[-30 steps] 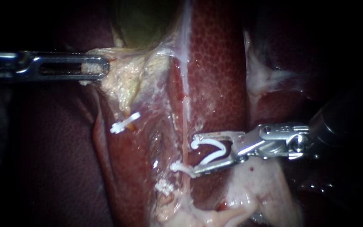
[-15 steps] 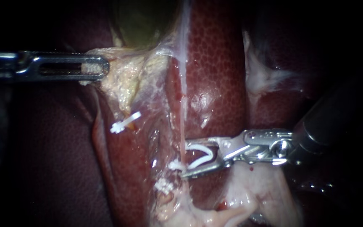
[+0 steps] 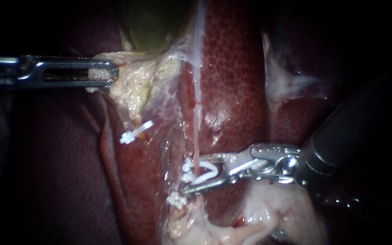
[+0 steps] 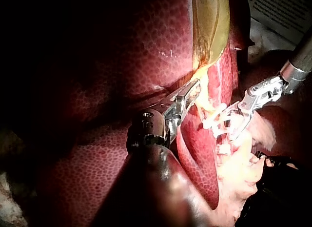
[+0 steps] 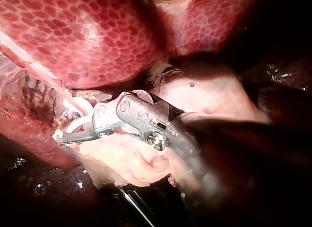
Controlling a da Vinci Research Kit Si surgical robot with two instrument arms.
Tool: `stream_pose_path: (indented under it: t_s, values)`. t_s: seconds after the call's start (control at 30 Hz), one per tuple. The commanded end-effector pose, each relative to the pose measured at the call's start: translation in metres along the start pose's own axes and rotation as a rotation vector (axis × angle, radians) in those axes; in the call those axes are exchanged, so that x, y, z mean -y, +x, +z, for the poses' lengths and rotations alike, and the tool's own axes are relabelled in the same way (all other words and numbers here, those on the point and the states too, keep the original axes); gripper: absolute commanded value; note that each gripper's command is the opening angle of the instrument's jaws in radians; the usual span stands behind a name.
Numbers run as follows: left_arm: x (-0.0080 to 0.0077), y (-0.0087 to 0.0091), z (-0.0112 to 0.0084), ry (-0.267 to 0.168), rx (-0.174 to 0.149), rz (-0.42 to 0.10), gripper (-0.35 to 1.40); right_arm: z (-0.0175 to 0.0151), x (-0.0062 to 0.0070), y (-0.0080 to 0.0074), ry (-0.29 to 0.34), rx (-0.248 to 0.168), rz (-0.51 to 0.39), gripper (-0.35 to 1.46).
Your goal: Clipping second clip right tube
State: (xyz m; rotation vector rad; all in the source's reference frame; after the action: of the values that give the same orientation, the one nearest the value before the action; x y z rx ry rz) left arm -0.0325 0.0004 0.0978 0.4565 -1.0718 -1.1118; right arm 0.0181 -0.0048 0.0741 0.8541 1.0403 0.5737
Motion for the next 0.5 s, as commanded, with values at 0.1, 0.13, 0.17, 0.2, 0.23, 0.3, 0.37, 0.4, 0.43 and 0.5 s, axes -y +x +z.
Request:
stream_pose_path:
  t_s: [0.1, 0.13, 0.17, 0.2, 0.23, 0.3, 0.37, 0.4, 0.43, 0.5]
  values:
    - [0.0000, 0.0000, 0.0000, 0.000, 0.000, 0.000, -0.35, -0.0001, -0.0001, 0.0000, 0.005, -0.011, 0.026, 0.53]
    - [0.0000, 0.0000, 0.0000, -0.001, 0.000, 0.000, -0.35, 0.0000, -0.0001, 0.0000, 0.008, -0.017, 0.038, 0.52]
    - [0.0000, 0.0000, 0.0000, -0.001, 0.000, 0.000, -0.35, 0.0000, -0.0001, 0.0000, 0.009, -0.020, 0.043, 0.51]
    - [0.0000, 0.0000, 0.0000, -0.001, 0.000, 0.000, -0.35, 0.0000, -0.0001, 0.0000, 0.010, -0.023, 0.049, 0.51]
    - [0.0000, 0.0000, 0.0000, -0.001, 0.000, 0.000, -0.35, 0.0001, -0.0001, 0.0000, 0.012, -0.026, 0.060, 0.49]
    - [0.0000, 0.0000, 0.0000, -0.001, 0.000, 0.000, -0.35, 0.0001, -0.0001, 0.0000, 0.012, -0.026, 0.066, 0.48]
    - [0.0000, 0.0000, 0.0000, -0.001, 0.000, 0.000, -0.35, 0.0001, -0.0001, -0.0001, 0.012, -0.026, 0.065, 0.47]
    - [0.0000, 0.0000, 0.0000, -0.001, 0.000, 0.000, -0.35, 0.0001, -0.0001, -0.0001, 0.012, -0.026, 0.065, 0.47]
    - [0.0000, 0.0000, 0.0000, -0.001, 0.000, 0.000, -0.35, 0.0001, -0.0001, -0.0001, 0.012, -0.026, 0.065, 0.46]
    - [0.0000, 0.0000, 0.0000, -0.001, 0.000, 0.000, -0.35, 0.0001, -0.0001, -0.0002, 0.012, -0.026, 0.064, 0.46]
